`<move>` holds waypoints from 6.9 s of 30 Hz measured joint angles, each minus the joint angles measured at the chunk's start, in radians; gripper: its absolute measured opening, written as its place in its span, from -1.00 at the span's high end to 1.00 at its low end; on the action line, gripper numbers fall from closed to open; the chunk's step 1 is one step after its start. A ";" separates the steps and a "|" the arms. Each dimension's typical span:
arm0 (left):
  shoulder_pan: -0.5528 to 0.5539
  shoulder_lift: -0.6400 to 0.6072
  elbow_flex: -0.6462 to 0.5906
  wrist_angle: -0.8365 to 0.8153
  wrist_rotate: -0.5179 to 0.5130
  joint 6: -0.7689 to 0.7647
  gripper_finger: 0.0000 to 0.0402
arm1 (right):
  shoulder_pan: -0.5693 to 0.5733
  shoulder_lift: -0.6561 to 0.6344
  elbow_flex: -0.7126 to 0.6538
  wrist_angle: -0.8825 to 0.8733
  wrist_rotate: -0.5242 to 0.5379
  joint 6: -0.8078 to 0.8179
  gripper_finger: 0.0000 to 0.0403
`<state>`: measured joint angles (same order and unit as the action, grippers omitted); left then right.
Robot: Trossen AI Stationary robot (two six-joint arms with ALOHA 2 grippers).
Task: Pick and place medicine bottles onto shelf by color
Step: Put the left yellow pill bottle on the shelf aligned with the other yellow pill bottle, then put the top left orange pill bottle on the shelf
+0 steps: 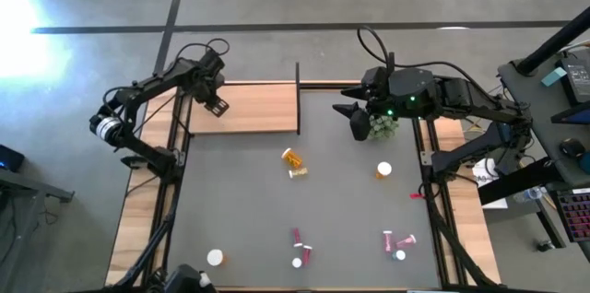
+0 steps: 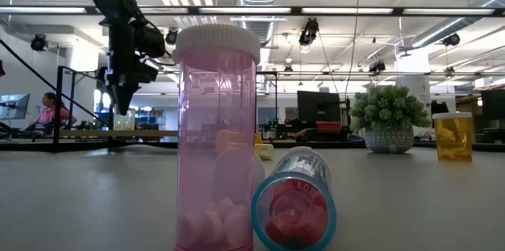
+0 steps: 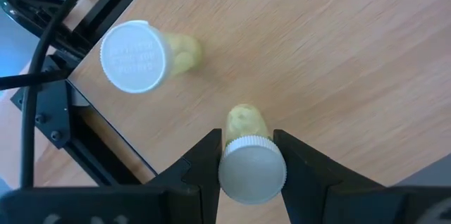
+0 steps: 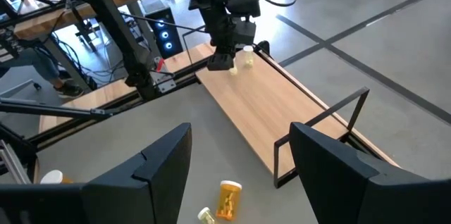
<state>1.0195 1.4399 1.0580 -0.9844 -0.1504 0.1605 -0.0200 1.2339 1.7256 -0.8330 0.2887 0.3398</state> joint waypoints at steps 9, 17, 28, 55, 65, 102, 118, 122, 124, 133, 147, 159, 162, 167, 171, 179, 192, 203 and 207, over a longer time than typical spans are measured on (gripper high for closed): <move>0.000 0.000 0.000 0.001 -0.008 0.006 0.46 | 0.000 0.000 0.000 0.000 0.000 0.000 -0.13; 0.000 0.000 0.000 0.002 -0.005 0.006 0.44 | 0.000 0.000 0.000 0.000 0.000 0.000 -0.13; 0.000 0.000 0.000 0.002 0.002 0.003 0.44 | 0.000 0.000 0.000 0.000 0.000 0.000 -0.13; 0.001 -0.014 0.030 -0.004 0.009 0.002 0.06 | 0.000 0.000 0.000 0.000 0.000 0.000 -0.13; -0.023 -0.058 0.089 -0.040 0.005 0.003 0.00 | 0.000 0.000 0.000 0.000 0.000 0.000 -0.13; -0.716 -0.204 0.146 0.147 0.010 -0.372 0.00 | 0.000 0.000 0.000 0.000 0.000 0.000 -0.13; -0.888 -0.199 0.118 0.371 0.009 -0.768 0.00 | 0.000 0.006 0.000 0.107 0.000 -0.060 -0.13; -0.946 -0.189 0.097 0.476 0.008 -0.832 0.00 | 0.000 0.023 0.000 0.144 0.000 -0.060 -0.13; -0.974 -0.181 0.096 0.483 0.009 -0.836 0.00 | 0.000 0.030 0.000 0.143 0.000 -0.029 -0.13; -1.062 -0.171 0.098 0.462 0.010 -0.898 0.00 | 0.002 0.078 0.000 0.102 -0.147 0.105 -0.13; -1.121 -0.185 0.098 0.086 0.073 -1.045 0.00 | 0.002 0.197 0.000 -0.188 -0.158 0.106 -0.13; -1.120 -0.185 0.097 -0.096 0.084 -1.045 0.00 | 0.002 0.391 0.000 -0.180 -0.076 0.122 -0.13; -1.120 -0.185 0.097 -0.160 0.084 -1.045 0.00 | 0.001 0.445 0.000 -0.179 -0.076 0.123 -0.13; -1.120 -0.185 0.096 -0.177 0.084 -1.045 0.00 | 0.002 0.544 -0.005 -0.179 -0.077 0.162 -0.13; -1.120 -0.186 0.096 -0.177 0.083 -1.044 0.00 | 0.002 0.610 -0.005 -0.159 -0.079 0.173 -0.13; -1.120 -0.186 0.096 -0.177 0.080 -1.044 0.00 | 0.002 0.718 -0.006 -0.038 -0.135 0.187 -0.13; -1.120 -0.186 0.096 -0.177 0.079 -1.044 0.00 | 0.002 0.779 -0.013 0.048 -0.141 0.266 -0.13; -1.120 -0.186 0.096 -0.177 0.079 -1.044 0.00 | 0.002 0.779 -0.058 0.096 -0.131 0.325 -0.13; -1.120 -0.186 0.096 -0.177 0.079 -1.044 0.00 | 0.002 0.779 -0.090 0.138 -0.132 0.332 -0.13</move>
<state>-0.1007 1.2541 1.1542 -1.1610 -0.0715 -0.8833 -0.0181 2.0132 1.6356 -0.6954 0.1570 0.6722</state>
